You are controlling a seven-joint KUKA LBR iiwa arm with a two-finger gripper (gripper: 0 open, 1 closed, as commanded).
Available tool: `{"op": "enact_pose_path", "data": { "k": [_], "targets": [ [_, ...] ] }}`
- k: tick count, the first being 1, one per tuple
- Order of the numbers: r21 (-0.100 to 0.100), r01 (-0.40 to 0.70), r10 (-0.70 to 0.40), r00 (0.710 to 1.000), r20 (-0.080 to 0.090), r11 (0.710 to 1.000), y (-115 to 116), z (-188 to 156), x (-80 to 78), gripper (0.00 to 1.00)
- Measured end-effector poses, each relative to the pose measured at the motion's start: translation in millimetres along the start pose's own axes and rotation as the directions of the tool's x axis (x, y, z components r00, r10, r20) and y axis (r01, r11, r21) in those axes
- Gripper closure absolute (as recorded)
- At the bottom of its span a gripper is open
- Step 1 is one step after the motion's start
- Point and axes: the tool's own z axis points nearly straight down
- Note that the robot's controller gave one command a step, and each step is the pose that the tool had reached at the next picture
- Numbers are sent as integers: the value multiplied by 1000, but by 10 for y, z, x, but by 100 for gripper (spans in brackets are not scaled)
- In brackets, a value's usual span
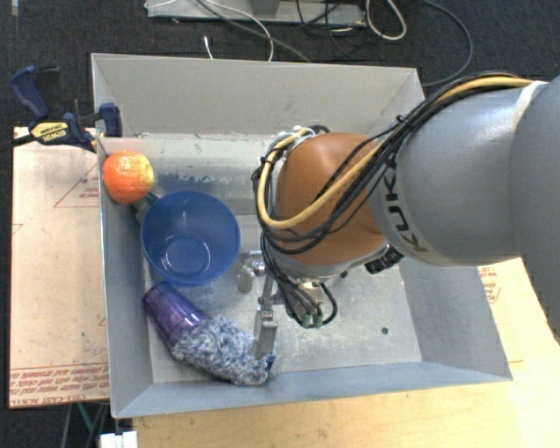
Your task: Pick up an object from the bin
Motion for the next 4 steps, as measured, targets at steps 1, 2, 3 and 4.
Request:
{"op": "enact_pose_path", "data": {
  "k": [1,2,3,4],
  "targets": [
    [-1,-4,4,1000,7,1000,-8,-33,-20,0],
    [-5,-72,72,997,15,997,56,939,123,0],
    [-5,30,-29,999,21,1000,103,197,156,0],
    [-5,-59,59,998,17,998,55,848,123,0]
  ]
}}
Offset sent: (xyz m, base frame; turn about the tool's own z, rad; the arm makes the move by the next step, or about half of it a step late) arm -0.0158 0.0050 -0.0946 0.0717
